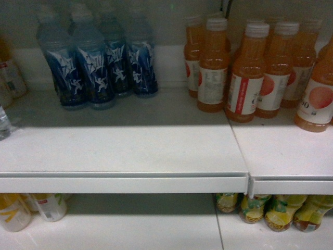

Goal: Move water from second to third shelf

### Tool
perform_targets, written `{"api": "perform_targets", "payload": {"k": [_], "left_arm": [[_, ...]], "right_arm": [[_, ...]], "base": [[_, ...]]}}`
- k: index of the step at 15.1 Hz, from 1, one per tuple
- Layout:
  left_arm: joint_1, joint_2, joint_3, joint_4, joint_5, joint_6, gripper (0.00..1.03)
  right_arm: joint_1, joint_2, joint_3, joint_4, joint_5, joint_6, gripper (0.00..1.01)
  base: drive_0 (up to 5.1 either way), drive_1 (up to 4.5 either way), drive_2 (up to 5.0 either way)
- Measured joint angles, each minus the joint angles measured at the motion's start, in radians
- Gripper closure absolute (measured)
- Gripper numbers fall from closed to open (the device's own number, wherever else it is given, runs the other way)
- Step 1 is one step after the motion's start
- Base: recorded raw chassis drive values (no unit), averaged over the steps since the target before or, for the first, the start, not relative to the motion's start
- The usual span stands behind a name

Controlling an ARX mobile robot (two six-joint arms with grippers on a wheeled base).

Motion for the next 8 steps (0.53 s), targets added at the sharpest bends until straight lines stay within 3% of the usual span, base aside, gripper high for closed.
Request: {"api": "perform_targets", "payload": {"k": [8], "left_arm": [[0.000, 0.000, 0.000, 0.000, 0.000, 0.000, 0.05]], "right_arm": [[0.000, 0.000, 0.000, 0.000, 0.002, 0.000, 0.64]], "base": [[-4.9, 2.33, 2.6]]}}
